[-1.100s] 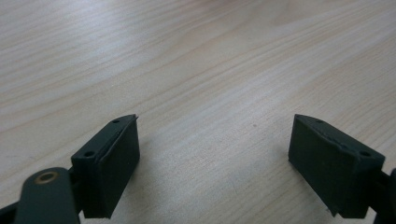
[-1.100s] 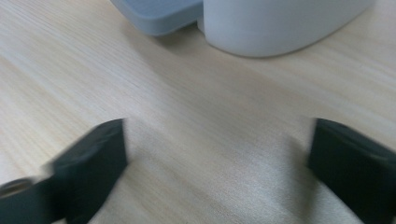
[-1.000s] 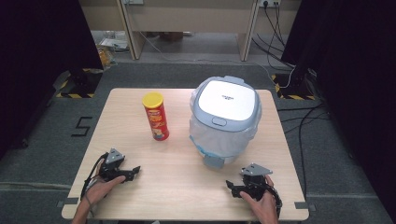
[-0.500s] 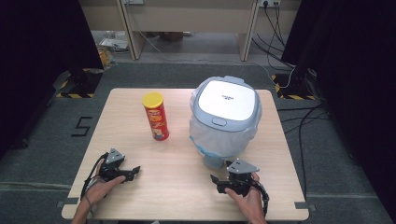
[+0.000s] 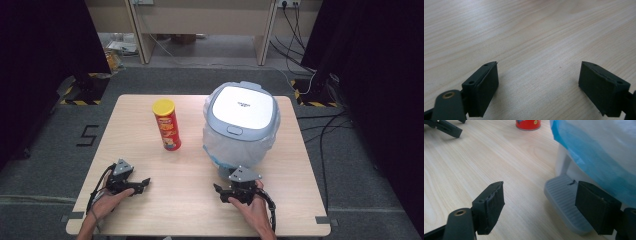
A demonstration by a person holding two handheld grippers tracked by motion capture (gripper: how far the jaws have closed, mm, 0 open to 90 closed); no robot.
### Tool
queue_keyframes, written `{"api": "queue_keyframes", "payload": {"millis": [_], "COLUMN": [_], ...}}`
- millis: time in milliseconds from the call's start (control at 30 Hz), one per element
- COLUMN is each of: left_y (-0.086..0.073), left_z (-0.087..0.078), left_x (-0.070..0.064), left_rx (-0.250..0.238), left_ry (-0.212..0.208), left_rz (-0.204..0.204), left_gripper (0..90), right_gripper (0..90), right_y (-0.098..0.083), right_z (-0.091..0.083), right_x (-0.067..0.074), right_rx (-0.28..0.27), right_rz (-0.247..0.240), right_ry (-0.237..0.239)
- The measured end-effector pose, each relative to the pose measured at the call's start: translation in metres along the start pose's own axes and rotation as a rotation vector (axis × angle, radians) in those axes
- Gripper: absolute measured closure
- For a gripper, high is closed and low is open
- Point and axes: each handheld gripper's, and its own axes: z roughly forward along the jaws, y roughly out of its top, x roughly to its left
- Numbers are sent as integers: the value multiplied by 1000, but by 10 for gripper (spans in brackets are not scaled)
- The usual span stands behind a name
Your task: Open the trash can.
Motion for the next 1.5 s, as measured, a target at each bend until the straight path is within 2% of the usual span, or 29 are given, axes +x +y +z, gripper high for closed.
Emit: {"api": "queue_keyframes", "payload": {"millis": [67, 133, 167, 367, 533, 600, 800, 1267, 1500], "left_y": [0, 0, 0, 0, 0, 0, 0, 0, 0], "left_z": [0, 0, 0, 0, 0, 0, 0, 0, 0], "left_x": [0, 0, 0, 0, 0, 0, 0, 0, 0], "left_rx": [0, 0, 0, 0, 0, 0, 0, -2, -2], "left_ry": [0, 0, 0, 0, 0, 0, 0, 0, 0], "left_rz": [0, 0, 0, 1, 2, 2, 2, 2, 2], "left_gripper": [156, 156, 156, 155, 155, 155, 155, 154, 154], "right_gripper": [246, 247, 255, 256, 254, 252, 248, 241, 239], "right_y": [0, -2, -3, -5, -6, -5, -5, -9, -10], "right_z": [2, 6, 7, 8, 10, 12, 14, 20, 21], "right_x": [0, 1, 2, 1, 6, 10, 13, 12, 11], "right_rx": [5, 31, 28, 29, 44, 67, 81, 123, 123], "right_rz": [-4, -7, -26, -22, -58, -108, -118, -117, -117], "right_ry": [7, 7, -10, -6, -34, -64, -83, -67, -64]}}
